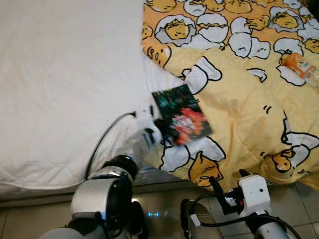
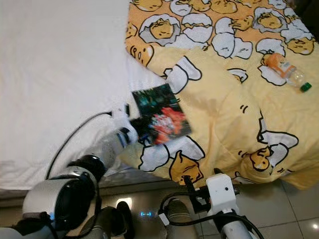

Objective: Clean up the room

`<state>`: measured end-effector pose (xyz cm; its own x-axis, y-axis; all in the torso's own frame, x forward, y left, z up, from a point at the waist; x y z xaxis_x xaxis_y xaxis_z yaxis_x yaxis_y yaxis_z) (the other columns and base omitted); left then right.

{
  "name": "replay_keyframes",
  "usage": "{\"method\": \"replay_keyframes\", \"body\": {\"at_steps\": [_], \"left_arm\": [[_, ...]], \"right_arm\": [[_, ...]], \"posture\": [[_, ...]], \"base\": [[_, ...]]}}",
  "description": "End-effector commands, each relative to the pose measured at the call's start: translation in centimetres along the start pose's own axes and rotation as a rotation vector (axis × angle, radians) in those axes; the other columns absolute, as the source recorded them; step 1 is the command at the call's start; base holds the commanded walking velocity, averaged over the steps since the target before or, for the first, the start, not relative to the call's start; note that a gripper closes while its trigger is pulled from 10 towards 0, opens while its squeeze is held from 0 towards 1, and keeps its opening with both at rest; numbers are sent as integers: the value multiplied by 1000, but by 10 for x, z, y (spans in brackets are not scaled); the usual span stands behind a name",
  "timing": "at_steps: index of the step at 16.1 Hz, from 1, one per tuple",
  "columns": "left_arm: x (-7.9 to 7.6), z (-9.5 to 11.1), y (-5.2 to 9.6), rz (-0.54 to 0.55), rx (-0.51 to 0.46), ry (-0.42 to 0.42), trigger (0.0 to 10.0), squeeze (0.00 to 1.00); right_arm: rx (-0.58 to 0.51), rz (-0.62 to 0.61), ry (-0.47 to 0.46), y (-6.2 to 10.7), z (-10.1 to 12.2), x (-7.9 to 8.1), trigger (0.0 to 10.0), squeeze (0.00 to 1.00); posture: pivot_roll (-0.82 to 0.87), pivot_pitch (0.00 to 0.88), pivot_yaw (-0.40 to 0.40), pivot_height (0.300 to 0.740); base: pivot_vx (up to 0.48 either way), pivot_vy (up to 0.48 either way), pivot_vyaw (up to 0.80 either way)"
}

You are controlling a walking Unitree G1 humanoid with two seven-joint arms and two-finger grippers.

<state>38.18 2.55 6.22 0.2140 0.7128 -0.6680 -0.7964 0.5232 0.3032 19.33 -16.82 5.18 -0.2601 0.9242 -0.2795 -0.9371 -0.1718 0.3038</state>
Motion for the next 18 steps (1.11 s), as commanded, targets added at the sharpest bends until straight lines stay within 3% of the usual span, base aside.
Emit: {"method": "replay_keyframes", "body": {"at_steps": [1, 5, 8, 10, 14, 16, 18], "left_arm": [[-7, -17, -2, -29, 54, -8, 0, 0], [-12, -8, -3, -52, 30, -15, 0, 0], [-8, 6, -2, -39, -21, 25, 0, 0], [2, 33, 2, -2, -119, 33, 0, 0], [16, 101, 23, 23, -314, -187, 0, 0], [15, 130, 33, 28, -403, -237, 0, 0], [20, 162, 54, 123, -512, -483, 0, 0]], "right_arm": [[38, 15, 0, 2, -9, 3, 10000, 0], [32, 16, -1, -4, -9, 3, 10000, 0], [22, 22, -2, -10, -7, 4, 10000, 0], [-2, 20, -6, -23, -5, 6, 10000, 0], [-100, -26, -26, -64, 19, -4, 10000, 0], [-139, -49, -40, -82, 30, -10, 10000, 0], [-199, -94, -60, -104, 51, -22, 10000, 0]], "posture": [[-498, 230, 9, 714], [-484, 218, 13, 714], [-468, 203, 20, 714], [-439, 155, 50, 714], [-355, 60, 91, 714], [-310, 16, 108, 714], [-268, 0, 124, 714]], "base": [[0, 0, 0], [0, 0, 0], [0, 0, 0], [0, 0, 0], [0, 0, 0], [0, 0, 0], [0, 0, 0]]}}
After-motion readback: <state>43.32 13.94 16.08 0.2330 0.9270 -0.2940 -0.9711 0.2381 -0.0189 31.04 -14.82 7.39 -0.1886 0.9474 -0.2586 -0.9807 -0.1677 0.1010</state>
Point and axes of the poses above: a point about 5 cm out from each wrist's last joint towards the gripper, its own y axis pointing back from the gripper into the wrist, its own z axis along the axis of the wrist's last joint, x = y × z, the point moved 4 cm from there along -y, pointing out of the wrist towards the gripper, and after that the axes turned 9 degrees about y, right-handed, at the moved point
